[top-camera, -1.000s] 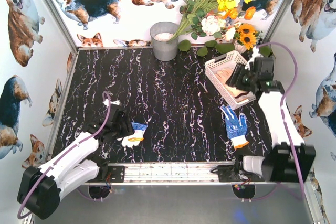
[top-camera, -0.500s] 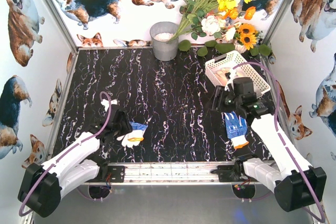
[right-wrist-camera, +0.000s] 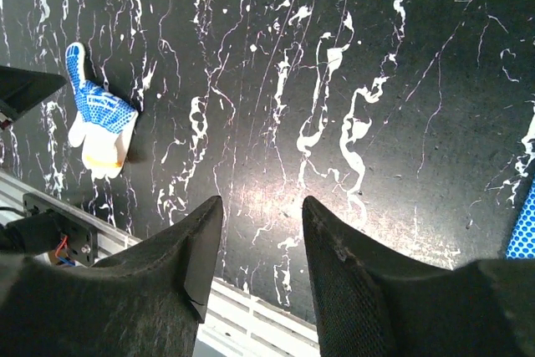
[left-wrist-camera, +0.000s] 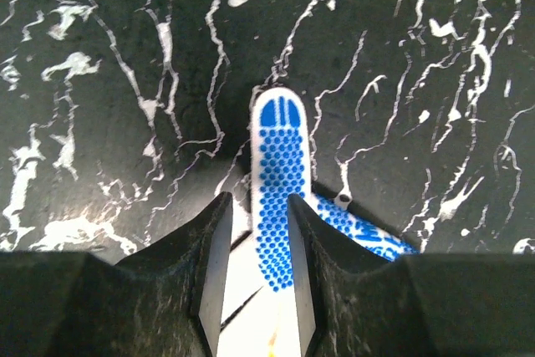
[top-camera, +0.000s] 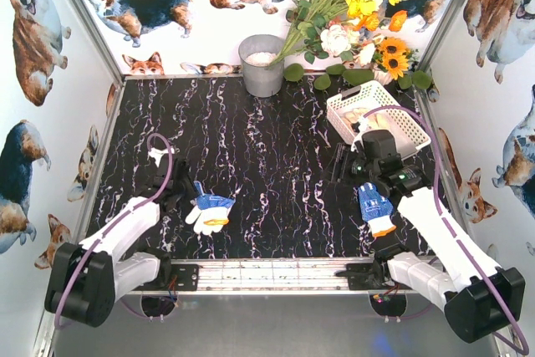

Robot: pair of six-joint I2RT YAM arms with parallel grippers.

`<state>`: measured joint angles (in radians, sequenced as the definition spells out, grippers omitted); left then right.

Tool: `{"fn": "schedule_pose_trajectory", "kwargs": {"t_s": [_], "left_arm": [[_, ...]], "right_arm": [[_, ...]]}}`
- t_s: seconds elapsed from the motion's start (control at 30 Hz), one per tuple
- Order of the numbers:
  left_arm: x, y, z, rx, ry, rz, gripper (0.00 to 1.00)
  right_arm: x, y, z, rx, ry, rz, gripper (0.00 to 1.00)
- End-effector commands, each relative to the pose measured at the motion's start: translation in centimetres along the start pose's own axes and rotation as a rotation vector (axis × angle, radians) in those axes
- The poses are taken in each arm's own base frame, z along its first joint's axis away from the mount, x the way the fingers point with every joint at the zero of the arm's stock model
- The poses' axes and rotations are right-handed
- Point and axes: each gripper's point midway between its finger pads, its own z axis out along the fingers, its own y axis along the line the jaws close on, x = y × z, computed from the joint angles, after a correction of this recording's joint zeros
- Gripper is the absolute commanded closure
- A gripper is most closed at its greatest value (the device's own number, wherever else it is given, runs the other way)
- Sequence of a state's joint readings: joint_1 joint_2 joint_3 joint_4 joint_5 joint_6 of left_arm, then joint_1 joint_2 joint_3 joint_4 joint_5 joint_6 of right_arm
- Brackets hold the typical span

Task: Put the gloves into the storage basket
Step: Adjust the glove at the center of the board.

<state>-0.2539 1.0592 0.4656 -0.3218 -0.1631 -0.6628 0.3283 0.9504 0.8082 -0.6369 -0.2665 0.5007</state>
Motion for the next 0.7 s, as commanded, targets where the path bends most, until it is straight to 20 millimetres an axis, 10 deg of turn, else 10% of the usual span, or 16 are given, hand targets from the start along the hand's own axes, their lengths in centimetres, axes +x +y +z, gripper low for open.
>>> {"fn": "schedule_pose_trajectory", "kwargs": {"t_s": [0.0,0.37,0.67], "left_arm": [[-1.7,-2.4,0.4,0.114,-0.038,-0.003,0.73],[-0.5,-2.4,2.3,0.128,0.013,-0.011,0.68],[-0.9,-2.5,3.0,0.127,0.005,-0.013,0.82]], "right_arm": [[-1.2,0.6,-0.5,-0.001,-0.062,-0.015,0.55],[2.0,-9.2,-2.2,0.511,-0.084,0.142,0.55],[4.0,-12.8,-2.0,0.646,-0.126,0.211,0.5]]}}
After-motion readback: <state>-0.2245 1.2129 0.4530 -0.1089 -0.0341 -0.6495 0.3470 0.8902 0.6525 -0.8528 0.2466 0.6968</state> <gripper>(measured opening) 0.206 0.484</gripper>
